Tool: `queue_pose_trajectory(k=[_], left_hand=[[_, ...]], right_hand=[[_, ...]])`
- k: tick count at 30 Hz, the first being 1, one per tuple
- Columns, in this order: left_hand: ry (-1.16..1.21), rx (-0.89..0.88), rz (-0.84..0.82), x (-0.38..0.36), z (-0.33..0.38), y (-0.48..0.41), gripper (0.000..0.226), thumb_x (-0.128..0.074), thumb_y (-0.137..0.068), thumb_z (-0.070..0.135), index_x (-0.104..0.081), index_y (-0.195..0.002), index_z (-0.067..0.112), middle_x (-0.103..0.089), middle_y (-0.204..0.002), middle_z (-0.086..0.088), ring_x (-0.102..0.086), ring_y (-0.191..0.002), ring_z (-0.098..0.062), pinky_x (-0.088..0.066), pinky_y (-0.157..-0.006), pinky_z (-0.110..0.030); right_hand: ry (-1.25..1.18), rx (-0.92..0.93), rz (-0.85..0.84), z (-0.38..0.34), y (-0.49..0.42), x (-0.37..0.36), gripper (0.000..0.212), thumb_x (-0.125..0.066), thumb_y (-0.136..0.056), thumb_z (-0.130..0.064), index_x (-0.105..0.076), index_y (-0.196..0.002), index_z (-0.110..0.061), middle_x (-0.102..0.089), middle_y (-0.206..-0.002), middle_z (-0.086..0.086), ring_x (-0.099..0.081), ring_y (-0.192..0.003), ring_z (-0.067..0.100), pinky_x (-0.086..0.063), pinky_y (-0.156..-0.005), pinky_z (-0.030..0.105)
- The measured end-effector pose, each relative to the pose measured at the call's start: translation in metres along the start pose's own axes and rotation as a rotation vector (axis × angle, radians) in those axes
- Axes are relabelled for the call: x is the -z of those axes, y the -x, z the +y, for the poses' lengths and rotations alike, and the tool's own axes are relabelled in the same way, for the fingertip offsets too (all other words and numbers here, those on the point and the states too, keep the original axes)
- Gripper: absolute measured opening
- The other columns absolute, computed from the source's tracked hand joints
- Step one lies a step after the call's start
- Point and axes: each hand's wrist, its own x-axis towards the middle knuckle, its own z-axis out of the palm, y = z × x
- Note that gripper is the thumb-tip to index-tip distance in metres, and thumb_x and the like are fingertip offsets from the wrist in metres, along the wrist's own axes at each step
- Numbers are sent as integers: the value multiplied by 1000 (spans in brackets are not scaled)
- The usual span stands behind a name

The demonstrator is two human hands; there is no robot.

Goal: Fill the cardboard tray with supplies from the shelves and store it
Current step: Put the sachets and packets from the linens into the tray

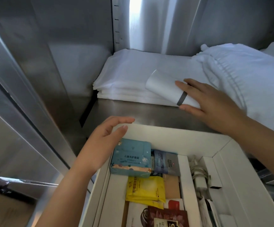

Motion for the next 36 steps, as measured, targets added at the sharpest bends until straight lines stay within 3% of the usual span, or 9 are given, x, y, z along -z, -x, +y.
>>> queue_pose_trajectory(k=[6, 14, 23, 25, 28, 32, 36], left_hand=[[-22, 5, 19, 0, 1, 1, 28, -52, -96, 23, -69, -99, 45, -63, -106, 15, -63, -94, -6, -46, -73, -21], [-36, 25, 13, 0, 5, 4, 27, -51, -95, 26, -68, -97, 47, -64, -103, 15, -64, -91, -6, -45, -74, -26], [-14, 15, 8, 0, 4, 2, 27, -53, -95, 24, -70, -96, 45, -66, -110, 8, -63, -101, -15, -48, -88, -37], [-25, 2, 10, 1, 3, 1, 26, -53, -96, 23, -71, -97, 42, -66, -112, 7, -63, -101, -13, -48, -88, -33], [-17, -16, 16, 0, 1, 0, 26, -53, -96, 20, -70, -99, 38, -66, -112, 7, -63, -93, -3, -47, -76, -14], [-17, -28, 39, -2, 1, 0, 25, -53, -95, 16, -70, -99, 35, -67, -111, 9, -61, -93, 6, -42, -72, -4], [-40, -29, 45, -3, 2, 0, 24, -54, -96, 17, -69, -99, 35, -66, -113, 10, -60, -101, 2, -43, -88, -14]], right_hand=[[-47, 62, 13, -19, 38, 6, 65, -35, -89, -55, -22, -149, -33, -32, -152, 5, -37, -130, 23, -33, -95, 31], [73, 141, -53, -27, 55, 4, 64, -43, -90, -47, -33, -147, -20, -40, -146, 14, -49, -123, 33, -43, -95, 44], [-119, 149, -64, -34, 75, 11, 65, -47, -84, -52, -33, -145, -32, -35, -150, -2, -39, -130, 17, -37, -101, 40], [-136, 176, -88, -40, 80, 12, 66, -49, -83, -52, -37, -144, -30, -36, -149, -3, -41, -129, 17, -40, -101, 43], [-151, 223, -147, -50, 85, 14, 66, -51, -81, -52, -40, -142, -29, -39, -148, -3, -43, -128, 18, -43, -100, 45], [-213, 250, -284, -67, 89, 18, 67, -51, -80, -63, -35, -142, -42, -34, -148, -17, -38, -131, 6, -40, -103, 36], [-277, 302, -471, -83, 91, 17, 72, -41, -71, -72, -15, -137, -61, -15, -143, -41, -19, -129, -16, -26, -96, 11]])
